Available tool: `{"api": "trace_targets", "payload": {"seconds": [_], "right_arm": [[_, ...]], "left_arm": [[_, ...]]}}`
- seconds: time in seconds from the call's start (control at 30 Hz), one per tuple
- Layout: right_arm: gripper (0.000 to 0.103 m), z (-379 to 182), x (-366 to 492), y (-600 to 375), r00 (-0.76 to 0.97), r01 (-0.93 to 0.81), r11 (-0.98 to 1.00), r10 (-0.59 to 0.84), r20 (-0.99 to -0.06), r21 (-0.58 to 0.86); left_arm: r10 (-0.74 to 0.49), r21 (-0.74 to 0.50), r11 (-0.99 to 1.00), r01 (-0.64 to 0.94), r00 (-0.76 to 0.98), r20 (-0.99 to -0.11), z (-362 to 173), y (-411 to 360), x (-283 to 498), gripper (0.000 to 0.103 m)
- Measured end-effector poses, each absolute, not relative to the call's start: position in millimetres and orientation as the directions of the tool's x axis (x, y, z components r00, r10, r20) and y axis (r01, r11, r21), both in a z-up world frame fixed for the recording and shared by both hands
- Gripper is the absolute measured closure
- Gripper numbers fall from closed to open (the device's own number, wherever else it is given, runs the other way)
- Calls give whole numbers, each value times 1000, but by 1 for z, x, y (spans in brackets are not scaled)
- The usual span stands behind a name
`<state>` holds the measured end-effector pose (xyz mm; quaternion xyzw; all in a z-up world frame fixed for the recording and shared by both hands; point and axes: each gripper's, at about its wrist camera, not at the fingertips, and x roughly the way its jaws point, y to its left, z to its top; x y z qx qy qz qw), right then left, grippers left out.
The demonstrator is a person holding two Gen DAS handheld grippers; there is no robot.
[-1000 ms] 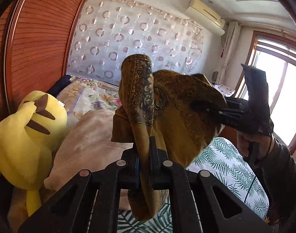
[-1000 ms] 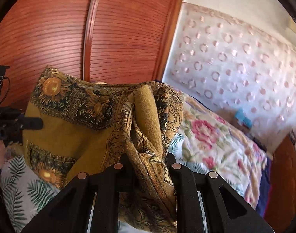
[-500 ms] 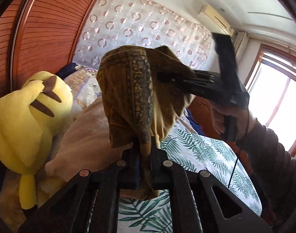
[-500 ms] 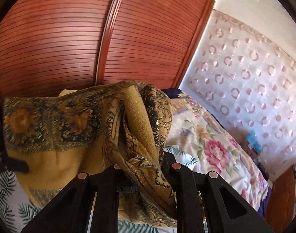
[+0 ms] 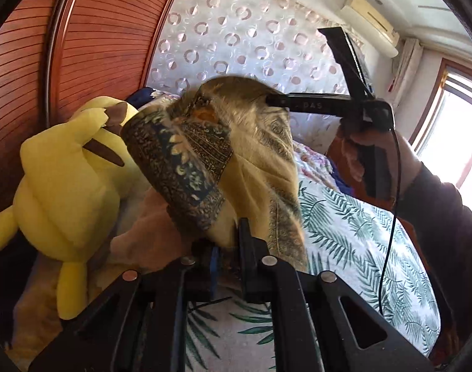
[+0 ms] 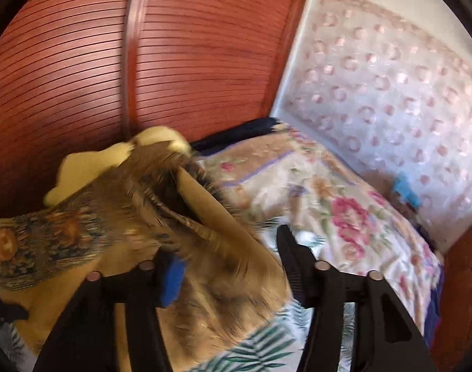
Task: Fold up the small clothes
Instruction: 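Lift the folded shirt with both grippers and carry it toward the yellow plush toy, then lay the folded shirt beside the yellow plush toy and open both grippers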
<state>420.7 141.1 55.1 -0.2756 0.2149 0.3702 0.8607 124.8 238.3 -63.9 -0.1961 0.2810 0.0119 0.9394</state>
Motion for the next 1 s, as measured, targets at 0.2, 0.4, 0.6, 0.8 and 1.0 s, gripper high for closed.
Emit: {"api": "trace_targets", "payload": {"seconds": [0.2,0.4,0.6,0.8,1.0], "right_arm": [[42,64,420,136,672,-719,638,534,-514,-276],[42,36,413,148,565,-801,558,589,-577,-215],[42,6,442,156,565,-776,605,538,-625,-181],[34,-1,457,154,546,-773,622,552,-631,-125],[33,-3,440,147,567,-766,628,558,-606,-139]], "left_arm": [[-98,-332,940,-82,866,-490,-55,238,105,47],[-35,-253,963,-98,881,-473,-40,236,103,22],[37,-190,965,-179,814,-580,-58,239,142,22],[78,-161,958,-237,756,-650,-84,246,153,22],[92,-146,960,-240,760,-643,-80,241,145,22]]}}
